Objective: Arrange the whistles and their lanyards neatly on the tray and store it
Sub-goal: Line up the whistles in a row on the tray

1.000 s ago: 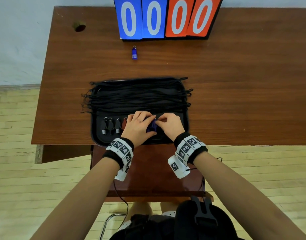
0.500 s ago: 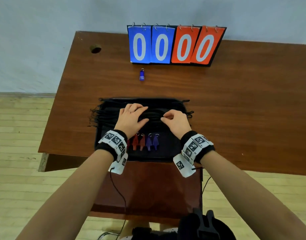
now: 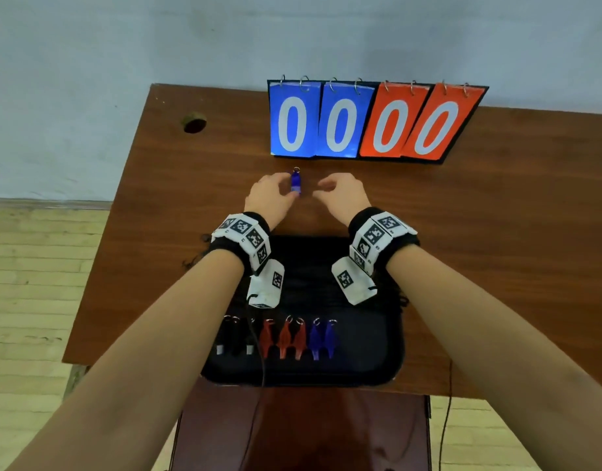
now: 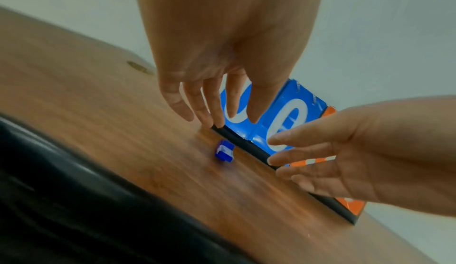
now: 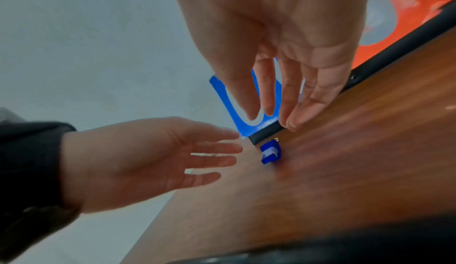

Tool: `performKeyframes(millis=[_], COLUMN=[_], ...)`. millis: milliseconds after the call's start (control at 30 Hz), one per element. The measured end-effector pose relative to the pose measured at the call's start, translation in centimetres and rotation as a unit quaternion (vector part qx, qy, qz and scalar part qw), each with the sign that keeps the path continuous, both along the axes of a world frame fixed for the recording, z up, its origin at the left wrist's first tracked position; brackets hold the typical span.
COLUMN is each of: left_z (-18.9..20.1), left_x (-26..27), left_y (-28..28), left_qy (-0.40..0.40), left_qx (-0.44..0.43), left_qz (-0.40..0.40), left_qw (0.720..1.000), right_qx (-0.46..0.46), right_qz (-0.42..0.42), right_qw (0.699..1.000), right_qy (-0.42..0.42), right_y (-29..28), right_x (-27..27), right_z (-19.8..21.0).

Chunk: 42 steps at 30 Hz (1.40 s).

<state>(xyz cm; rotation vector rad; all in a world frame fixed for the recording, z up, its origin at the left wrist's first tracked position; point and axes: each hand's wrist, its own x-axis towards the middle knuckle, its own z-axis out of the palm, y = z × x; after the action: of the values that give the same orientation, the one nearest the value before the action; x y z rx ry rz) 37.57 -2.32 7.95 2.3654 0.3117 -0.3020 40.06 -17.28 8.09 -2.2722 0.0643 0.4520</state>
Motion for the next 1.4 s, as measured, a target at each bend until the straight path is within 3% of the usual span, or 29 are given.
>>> performKeyframes(millis=[300, 633, 767, 867, 1000, 1167, 1300, 1400], left_z=[-3.9, -3.6, -2.5, -1.4, 0.9, 3.5, 4.9, 4.3], left_x=[5.1, 4.6, 3.3, 2.1, 0.0, -3.1, -6.1, -8.3], left_y=[2.7, 2.7, 2.4, 2.1, 1.5, 0.5, -1.6, -3.3], left_qy=[0.088, 0.115, 0.131, 0.130, 0.080, 0.030, 0.055, 0.057], left_qx=[-0.161, -0.273, -0.288, -0.293, -0.312, -0.313, -0.361, -0.328], left_qz=[0.088, 0.126, 0.118, 0.080, 0.042, 0.007, 0.002, -0.021], left_qw=[0.979, 0.947, 0.941, 0.944, 0.946, 0.949, 0.931, 0.943], right_qx=[-0.040, -0.028, -0.002, 0.072, 0.138, 0.164, 0.186, 0.172], right_qz=[0.049, 0.044, 0.021, -0.019, -0.031, -0.056, -0.086, -0.087], right_qw=[0.998, 0.998, 0.998, 0.995, 0.989, 0.985, 0.978, 0.980], right_qy=[0.012, 0.046, 0.061, 0.062, 0.045, 0.028, 0.047, 0.050], right_y=[4.9, 5.8, 4.9, 4.3, 3.1, 0.9, -1.6, -3.7], right_x=[5.5, 5.4, 4.3, 3.5, 1.6, -2.3, -6.1, -9.4], right_z=[-3.7, -4.3, -3.8, -3.0, -0.4, 2.5, 3.2, 3.3])
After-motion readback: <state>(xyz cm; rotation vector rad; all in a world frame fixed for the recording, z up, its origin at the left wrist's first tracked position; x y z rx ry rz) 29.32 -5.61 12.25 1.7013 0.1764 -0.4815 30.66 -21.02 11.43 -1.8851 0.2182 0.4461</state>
